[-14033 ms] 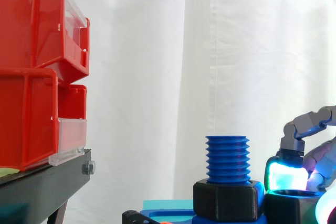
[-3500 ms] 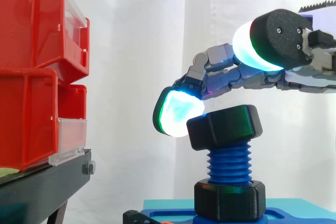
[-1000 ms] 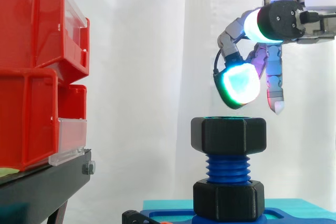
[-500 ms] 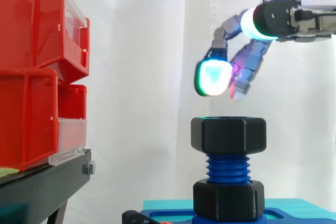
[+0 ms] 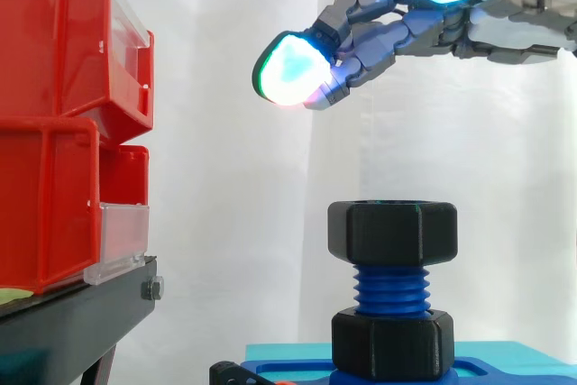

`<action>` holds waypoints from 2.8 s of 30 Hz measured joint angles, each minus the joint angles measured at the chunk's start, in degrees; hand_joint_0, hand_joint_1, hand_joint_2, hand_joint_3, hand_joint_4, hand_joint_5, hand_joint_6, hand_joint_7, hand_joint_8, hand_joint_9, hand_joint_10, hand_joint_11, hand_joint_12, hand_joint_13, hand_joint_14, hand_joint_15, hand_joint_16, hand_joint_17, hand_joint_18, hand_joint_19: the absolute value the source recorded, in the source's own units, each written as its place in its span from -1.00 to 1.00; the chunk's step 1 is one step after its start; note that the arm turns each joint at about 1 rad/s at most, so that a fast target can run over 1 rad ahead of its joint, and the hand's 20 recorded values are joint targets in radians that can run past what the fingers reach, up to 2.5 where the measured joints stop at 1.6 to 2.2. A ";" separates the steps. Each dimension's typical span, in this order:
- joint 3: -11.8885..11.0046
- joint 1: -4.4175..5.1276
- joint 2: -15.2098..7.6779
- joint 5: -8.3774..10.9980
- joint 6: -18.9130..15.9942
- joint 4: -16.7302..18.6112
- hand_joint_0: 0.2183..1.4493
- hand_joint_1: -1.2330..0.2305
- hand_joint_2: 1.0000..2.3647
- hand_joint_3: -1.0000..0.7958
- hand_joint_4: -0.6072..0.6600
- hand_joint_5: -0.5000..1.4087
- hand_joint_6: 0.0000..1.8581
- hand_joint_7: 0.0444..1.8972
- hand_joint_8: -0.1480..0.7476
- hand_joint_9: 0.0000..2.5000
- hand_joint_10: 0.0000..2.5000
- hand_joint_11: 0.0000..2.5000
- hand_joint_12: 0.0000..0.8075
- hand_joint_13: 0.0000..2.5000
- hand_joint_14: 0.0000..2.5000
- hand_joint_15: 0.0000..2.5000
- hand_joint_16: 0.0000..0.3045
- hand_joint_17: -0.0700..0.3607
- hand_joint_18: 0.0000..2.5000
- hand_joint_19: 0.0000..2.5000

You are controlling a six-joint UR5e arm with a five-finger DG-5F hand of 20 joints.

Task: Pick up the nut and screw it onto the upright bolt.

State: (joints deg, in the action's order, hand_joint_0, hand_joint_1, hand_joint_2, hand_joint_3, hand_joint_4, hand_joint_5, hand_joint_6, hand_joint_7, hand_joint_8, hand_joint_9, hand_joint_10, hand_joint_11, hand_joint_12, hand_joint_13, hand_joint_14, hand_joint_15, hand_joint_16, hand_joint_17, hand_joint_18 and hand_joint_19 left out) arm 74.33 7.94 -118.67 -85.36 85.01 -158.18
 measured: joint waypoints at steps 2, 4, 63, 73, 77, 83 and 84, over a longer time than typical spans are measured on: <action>0.01 0.39 -0.11 0.00 -0.47 -0.09 -0.54 0.73 -1.00 -0.44 0.21 -0.65 -0.46 -0.41 -0.29 -0.79 -1.00 -1.00 -0.21 -0.96 -1.00 -1.00 -0.74 -0.27 -1.00 -1.00; 0.01 0.67 -0.42 -0.02 -0.70 -0.07 -0.54 0.74 -1.00 -0.44 0.22 -0.65 -0.46 -0.40 -0.29 -0.81 -1.00 -1.00 -0.20 -0.96 -1.00 -1.00 -0.74 -0.27 -1.00 -1.00; 0.29 2.36 -2.78 -1.53 -1.78 -4.07 -0.51 0.67 -1.00 -0.44 0.29 -0.59 -0.46 -0.05 -0.16 -0.72 -1.00 -1.00 -0.15 -0.88 -1.00 -1.00 -0.73 -0.25 -1.00 -1.00; 0.29 2.12 -2.78 -2.09 -1.78 -5.27 -0.50 0.63 -1.00 -0.44 0.30 -0.56 -0.46 0.16 -0.12 -0.65 -1.00 -1.00 -0.18 -0.82 -1.00 -1.00 -0.74 -0.27 -1.00 -1.00; 0.29 1.93 -2.78 -2.23 -1.78 -5.64 -0.49 0.60 -1.00 -0.44 0.29 -0.54 -0.46 0.26 -0.11 -0.62 -1.00 -1.00 -0.21 -0.78 -1.00 -1.00 -0.76 -0.29 -1.00 -1.00; 0.29 1.78 -2.78 -2.34 -1.78 -6.12 -0.48 0.56 -1.00 -0.44 0.26 -0.53 -0.46 0.35 -0.10 -0.58 -1.00 -1.00 -0.23 -0.75 -1.00 -1.00 -0.77 -0.31 -1.00 -1.00; 0.29 1.72 -2.78 -2.37 -1.78 -6.17 -0.48 0.55 -1.00 -0.44 0.26 -0.52 -0.46 0.36 -0.09 -0.57 -1.00 -1.00 -0.23 -0.74 -1.00 -1.00 -0.77 -0.31 -0.99 -1.00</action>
State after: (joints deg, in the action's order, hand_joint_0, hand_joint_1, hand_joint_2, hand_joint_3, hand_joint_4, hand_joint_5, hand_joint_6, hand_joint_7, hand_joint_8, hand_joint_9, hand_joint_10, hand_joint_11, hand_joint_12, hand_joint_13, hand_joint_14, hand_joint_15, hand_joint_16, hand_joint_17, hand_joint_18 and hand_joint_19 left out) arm 74.61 9.66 -121.45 -87.72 83.23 -164.36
